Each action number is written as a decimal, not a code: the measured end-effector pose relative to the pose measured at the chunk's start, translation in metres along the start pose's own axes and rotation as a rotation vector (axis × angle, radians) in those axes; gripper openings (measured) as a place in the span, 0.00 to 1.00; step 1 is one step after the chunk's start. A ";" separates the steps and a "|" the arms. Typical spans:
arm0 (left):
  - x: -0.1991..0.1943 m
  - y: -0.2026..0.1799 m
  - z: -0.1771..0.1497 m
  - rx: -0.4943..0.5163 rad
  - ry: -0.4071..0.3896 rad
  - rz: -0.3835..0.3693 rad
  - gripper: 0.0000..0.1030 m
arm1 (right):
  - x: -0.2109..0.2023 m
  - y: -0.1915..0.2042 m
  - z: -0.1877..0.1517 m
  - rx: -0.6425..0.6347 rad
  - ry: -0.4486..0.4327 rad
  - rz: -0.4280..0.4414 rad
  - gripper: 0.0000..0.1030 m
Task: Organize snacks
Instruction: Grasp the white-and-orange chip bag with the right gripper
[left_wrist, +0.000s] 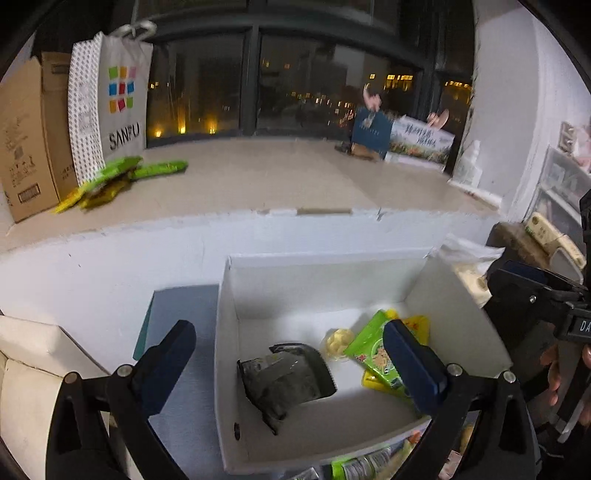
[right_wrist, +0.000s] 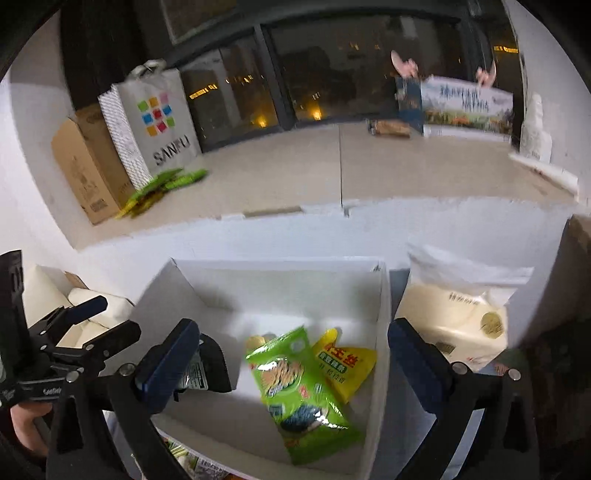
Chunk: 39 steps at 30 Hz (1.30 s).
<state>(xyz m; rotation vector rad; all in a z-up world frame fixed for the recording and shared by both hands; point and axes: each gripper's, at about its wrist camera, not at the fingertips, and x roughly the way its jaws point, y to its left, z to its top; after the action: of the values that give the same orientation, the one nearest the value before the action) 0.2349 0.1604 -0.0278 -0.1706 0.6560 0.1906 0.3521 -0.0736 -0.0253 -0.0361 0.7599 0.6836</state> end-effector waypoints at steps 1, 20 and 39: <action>-0.008 -0.001 -0.001 0.002 -0.015 -0.005 1.00 | -0.010 0.001 -0.001 -0.014 -0.019 0.000 1.00; -0.207 -0.034 -0.134 -0.032 -0.228 -0.121 1.00 | -0.190 0.022 -0.139 -0.150 -0.232 0.130 1.00; -0.207 -0.051 -0.173 -0.039 -0.173 -0.152 1.00 | -0.119 0.052 -0.227 -0.253 -0.018 0.054 1.00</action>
<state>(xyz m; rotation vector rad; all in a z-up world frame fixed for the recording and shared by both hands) -0.0161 0.0485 -0.0297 -0.2375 0.4657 0.0710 0.1181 -0.1597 -0.1046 -0.2399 0.6553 0.8277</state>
